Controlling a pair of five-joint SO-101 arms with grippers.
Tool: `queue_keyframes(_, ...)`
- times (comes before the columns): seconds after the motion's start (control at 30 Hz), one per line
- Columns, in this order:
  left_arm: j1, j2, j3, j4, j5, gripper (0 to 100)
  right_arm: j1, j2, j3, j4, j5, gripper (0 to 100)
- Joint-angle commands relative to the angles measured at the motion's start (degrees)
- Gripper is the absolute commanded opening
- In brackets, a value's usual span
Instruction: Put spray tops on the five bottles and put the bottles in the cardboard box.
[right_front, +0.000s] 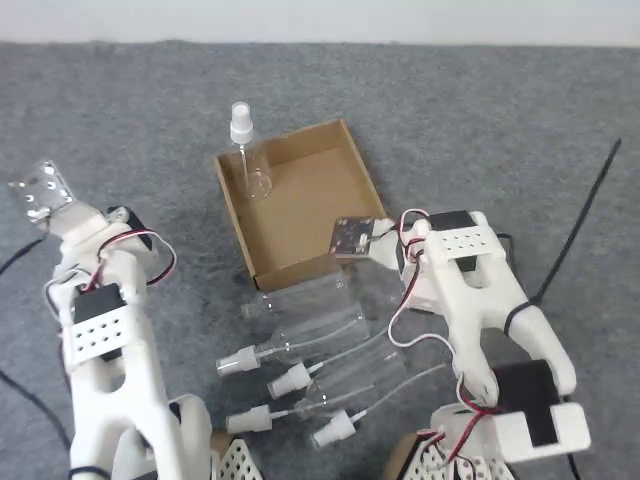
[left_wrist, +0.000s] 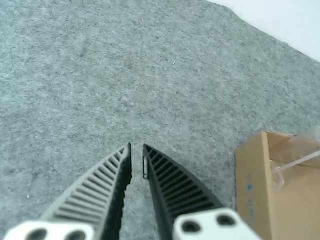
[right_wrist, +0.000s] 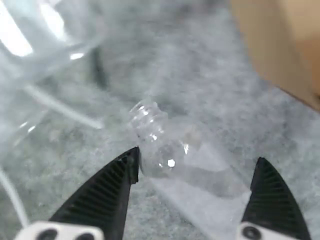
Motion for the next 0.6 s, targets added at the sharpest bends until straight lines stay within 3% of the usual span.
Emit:
queue_keyframes(0.0, 0.0, -2.1, -0.7, -1.8, -0.6, 3, 2.1, 0.2, -3.6, -2.9, -4.2, 29.7)
queue_keyframes(0.33, 0.0, -2.1, -0.7, -1.8, -0.6, 3, 1.6, 0.7, -3.9, -3.3, -13.5, 29.9)
queue_keyframes(0.57, 0.0, -2.1, -0.7, -1.8, -0.6, 3, 2.0, 0.9, -2.6, -3.0, -5.7, 33.3)
